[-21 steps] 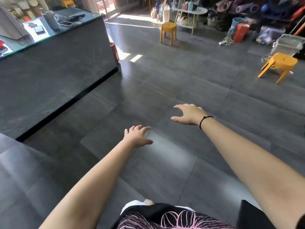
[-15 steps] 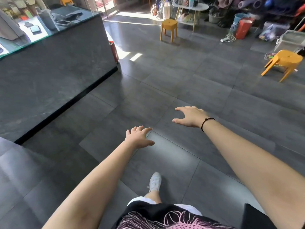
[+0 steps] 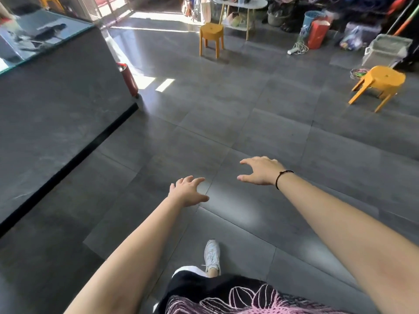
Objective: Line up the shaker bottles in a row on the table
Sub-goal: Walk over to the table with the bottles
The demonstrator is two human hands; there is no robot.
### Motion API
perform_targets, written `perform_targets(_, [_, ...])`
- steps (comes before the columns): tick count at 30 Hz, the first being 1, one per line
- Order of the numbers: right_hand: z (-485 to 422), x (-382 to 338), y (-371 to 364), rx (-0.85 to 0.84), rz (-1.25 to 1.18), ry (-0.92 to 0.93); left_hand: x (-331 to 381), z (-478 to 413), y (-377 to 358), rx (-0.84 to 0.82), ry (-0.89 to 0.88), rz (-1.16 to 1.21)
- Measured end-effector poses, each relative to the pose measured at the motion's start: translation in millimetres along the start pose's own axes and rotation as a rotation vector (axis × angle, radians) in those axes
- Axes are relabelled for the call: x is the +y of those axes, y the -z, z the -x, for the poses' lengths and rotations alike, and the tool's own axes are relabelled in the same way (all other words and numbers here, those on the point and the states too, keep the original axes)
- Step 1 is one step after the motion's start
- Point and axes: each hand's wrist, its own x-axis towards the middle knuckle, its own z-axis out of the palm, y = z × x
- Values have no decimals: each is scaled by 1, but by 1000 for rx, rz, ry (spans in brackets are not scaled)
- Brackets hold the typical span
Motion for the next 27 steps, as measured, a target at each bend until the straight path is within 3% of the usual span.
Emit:
perform_targets(15, [-253, 103, 140, 38, -112, -69, 111, -253, 181, -87, -142, -109])
perform_targets(24, [-469, 181, 293, -3, -82, -30, 197, -446, 326, -115, -64, -83])
perform_targets(27, [-528, 198, 335, 1, -22, -8, 216, -499, 362, -46, -45, -98])
